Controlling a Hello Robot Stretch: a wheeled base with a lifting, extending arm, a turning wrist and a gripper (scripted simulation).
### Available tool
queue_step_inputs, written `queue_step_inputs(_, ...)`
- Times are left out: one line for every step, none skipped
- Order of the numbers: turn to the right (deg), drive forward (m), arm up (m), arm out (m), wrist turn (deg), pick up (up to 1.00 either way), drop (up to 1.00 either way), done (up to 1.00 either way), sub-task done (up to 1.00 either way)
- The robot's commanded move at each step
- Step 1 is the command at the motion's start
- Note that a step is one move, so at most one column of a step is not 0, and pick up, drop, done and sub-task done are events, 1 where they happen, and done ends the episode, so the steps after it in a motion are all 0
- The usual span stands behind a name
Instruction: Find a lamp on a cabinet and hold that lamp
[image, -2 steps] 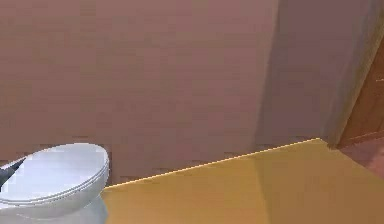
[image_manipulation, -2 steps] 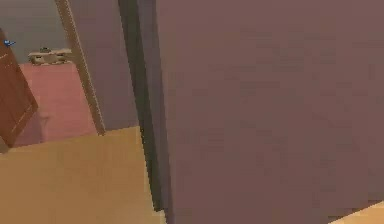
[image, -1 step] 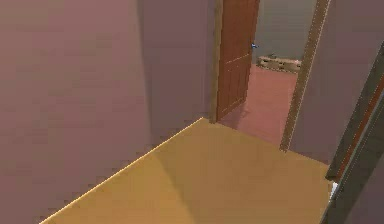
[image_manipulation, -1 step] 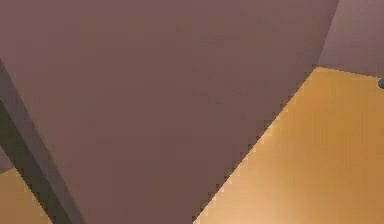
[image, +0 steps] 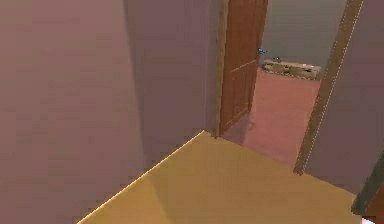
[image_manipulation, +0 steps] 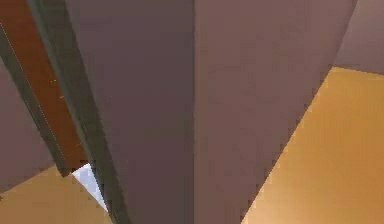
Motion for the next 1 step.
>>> queue_step_inputs(30.0, 0.0, 0.0, 0.0, 0.0, 0.0, 0.0, 0.0, 0.0)
